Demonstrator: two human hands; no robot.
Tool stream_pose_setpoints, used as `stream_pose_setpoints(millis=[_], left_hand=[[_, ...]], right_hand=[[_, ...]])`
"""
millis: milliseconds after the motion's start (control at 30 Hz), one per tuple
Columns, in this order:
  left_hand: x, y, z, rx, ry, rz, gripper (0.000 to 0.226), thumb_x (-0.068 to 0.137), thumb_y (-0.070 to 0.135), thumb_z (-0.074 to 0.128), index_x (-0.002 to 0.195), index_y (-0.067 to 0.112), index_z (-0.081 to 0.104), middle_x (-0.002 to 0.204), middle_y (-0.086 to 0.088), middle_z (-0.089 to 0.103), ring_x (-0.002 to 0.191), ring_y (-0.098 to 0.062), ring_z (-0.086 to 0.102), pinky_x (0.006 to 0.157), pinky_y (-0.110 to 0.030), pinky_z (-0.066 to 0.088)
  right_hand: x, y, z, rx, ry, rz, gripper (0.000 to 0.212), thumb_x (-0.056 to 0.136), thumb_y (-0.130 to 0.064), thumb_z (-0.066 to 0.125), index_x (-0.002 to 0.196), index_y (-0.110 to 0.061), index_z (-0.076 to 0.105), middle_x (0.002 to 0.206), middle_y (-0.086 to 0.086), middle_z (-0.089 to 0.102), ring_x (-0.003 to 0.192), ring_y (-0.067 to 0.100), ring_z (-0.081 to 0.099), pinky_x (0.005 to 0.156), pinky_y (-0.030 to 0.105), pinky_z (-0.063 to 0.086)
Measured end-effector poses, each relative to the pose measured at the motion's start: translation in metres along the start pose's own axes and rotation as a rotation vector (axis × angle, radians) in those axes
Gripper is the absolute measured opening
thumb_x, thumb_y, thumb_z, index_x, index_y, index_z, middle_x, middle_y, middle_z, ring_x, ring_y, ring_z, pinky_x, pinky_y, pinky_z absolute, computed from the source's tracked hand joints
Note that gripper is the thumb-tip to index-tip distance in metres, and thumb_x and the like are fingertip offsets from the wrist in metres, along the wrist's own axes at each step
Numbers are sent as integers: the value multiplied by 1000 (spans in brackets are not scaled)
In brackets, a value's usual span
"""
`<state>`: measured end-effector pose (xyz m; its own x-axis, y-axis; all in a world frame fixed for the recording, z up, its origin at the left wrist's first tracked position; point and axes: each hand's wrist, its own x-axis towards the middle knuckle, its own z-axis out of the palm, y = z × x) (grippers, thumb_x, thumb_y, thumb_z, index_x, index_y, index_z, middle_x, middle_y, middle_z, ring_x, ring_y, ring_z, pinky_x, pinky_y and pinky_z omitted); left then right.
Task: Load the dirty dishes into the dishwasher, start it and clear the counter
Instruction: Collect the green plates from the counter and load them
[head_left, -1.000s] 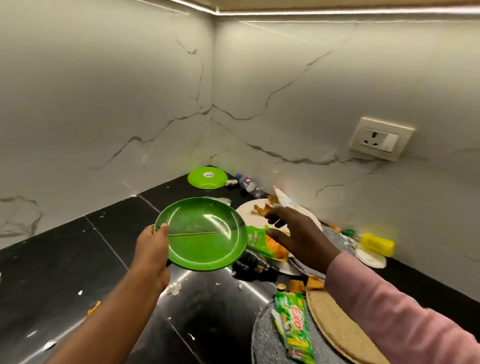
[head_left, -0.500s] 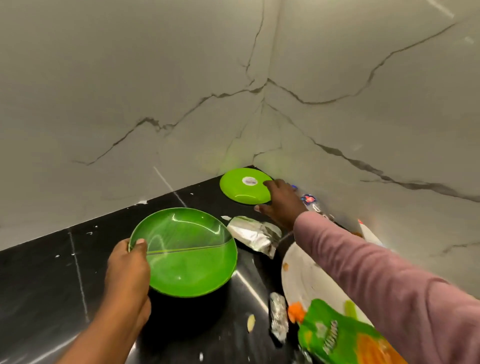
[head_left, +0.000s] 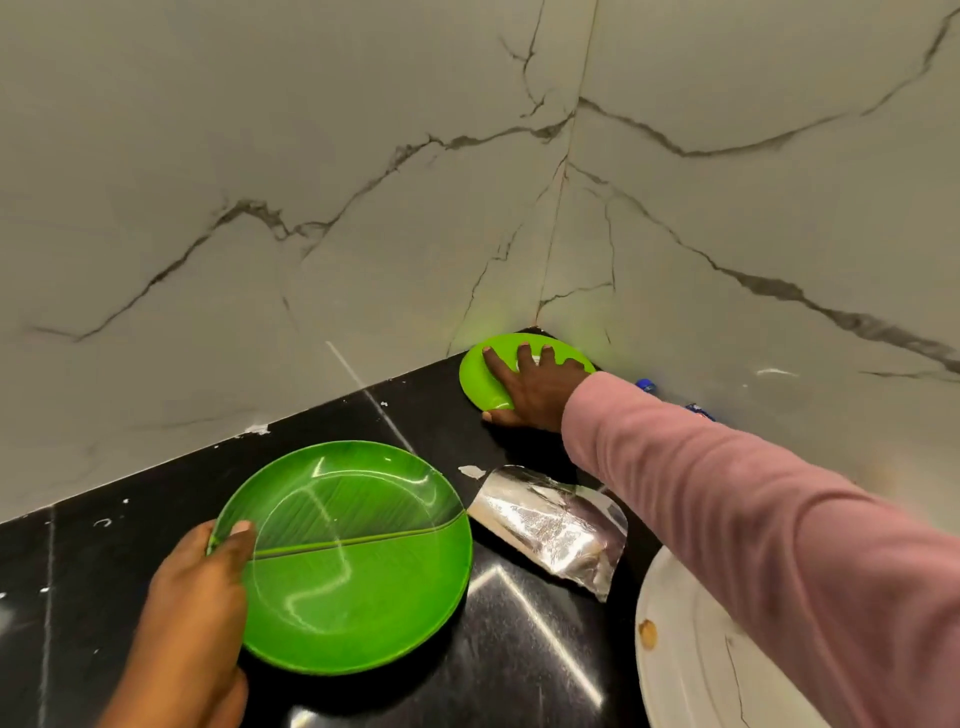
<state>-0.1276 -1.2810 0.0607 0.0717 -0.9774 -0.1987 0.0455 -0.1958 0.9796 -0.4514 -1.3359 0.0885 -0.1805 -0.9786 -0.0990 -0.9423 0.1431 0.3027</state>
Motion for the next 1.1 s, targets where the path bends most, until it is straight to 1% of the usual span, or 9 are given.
stream_pose_setpoints(millis=[133, 333, 433, 567, 633, 700, 767, 1000, 1100], left_hand=[[7, -3, 1, 3, -7, -13, 17, 98, 12, 49, 85, 12, 60, 84, -16, 62, 71, -28, 57, 75, -39, 45], [3, 1, 3, -27, -7, 15, 19, 99, 9, 47, 85, 13, 60, 82, -14, 62, 69, -27, 56, 64, -31, 46], [0, 5, -3, -6, 25, 45, 20, 100, 11, 47, 85, 15, 59, 83, -15, 61, 71, -28, 56, 66, -31, 49], [-15, 21, -21, 54, 50, 61, 17, 99, 24, 52, 85, 22, 63, 93, -21, 65, 87, -37, 62, 92, -56, 46], [-33, 35, -32, 60, 18, 67, 15, 99, 25, 52, 88, 21, 62, 96, -24, 65, 88, -39, 62, 92, -57, 45], [-65, 54, -48, 0, -38, 71, 16, 99, 22, 52, 87, 19, 62, 93, -22, 65, 84, -36, 62, 90, -54, 46], [-106, 69, -68, -51, -97, 51, 17, 99, 21, 51, 87, 20, 63, 92, -17, 66, 83, -34, 62, 88, -52, 48], [-255, 83, -165, -138, -319, -10, 20, 101, 16, 46, 89, 16, 62, 89, -13, 67, 81, -30, 64, 73, -42, 55], [-318, 71, -205, -111, -350, -35, 21, 101, 17, 47, 88, 17, 63, 99, -18, 67, 89, -34, 65, 77, -48, 56]], right_hand=[[7, -13, -14, -118, 84, -111, 70, 98, -38, 40, 152, -19, -1, 139, 41, 30, 113, 51, 50, 85, 54, 47], [-11, 8, -31, -100, 385, 94, 44, 94, -6, 38, 137, -9, 27, 116, 19, 56, 97, 37, 62, 68, 40, 43], [-34, 36, -49, 209, 501, 241, 34, 91, -6, 44, 123, -16, 40, 102, 19, 61, 89, 38, 61, 65, 37, 38], [-96, 58, -82, 885, 720, 487, 19, 93, -10, 50, 111, -15, 57, 89, 18, 62, 80, 33, 56, 62, 29, 34], [-140, 54, -93, 1210, 760, 507, 21, 90, -14, 57, 110, -14, 62, 95, 8, 67, 83, 26, 60, 69, 27, 44], [-207, 36, -113, 1611, 736, 549, 21, 91, -11, 58, 111, -11, 63, 94, 10, 72, 82, 27, 69, 70, 41, 58], [-285, 7, -130, 1931, 635, 587, 17, 93, -3, 55, 108, -7, 62, 81, 8, 74, 67, 22, 71, 54, 35, 58], [-524, -116, -141, 2178, 474, 842, 23, 92, -3, 54, 113, -3, 62, 96, 18, 73, 70, 27, 72, 58, 41, 60], [-611, -166, -140, 2220, 427, 898, 20, 92, -3, 54, 111, -2, 61, 84, 12, 75, 67, 25, 72, 58, 40, 60]])
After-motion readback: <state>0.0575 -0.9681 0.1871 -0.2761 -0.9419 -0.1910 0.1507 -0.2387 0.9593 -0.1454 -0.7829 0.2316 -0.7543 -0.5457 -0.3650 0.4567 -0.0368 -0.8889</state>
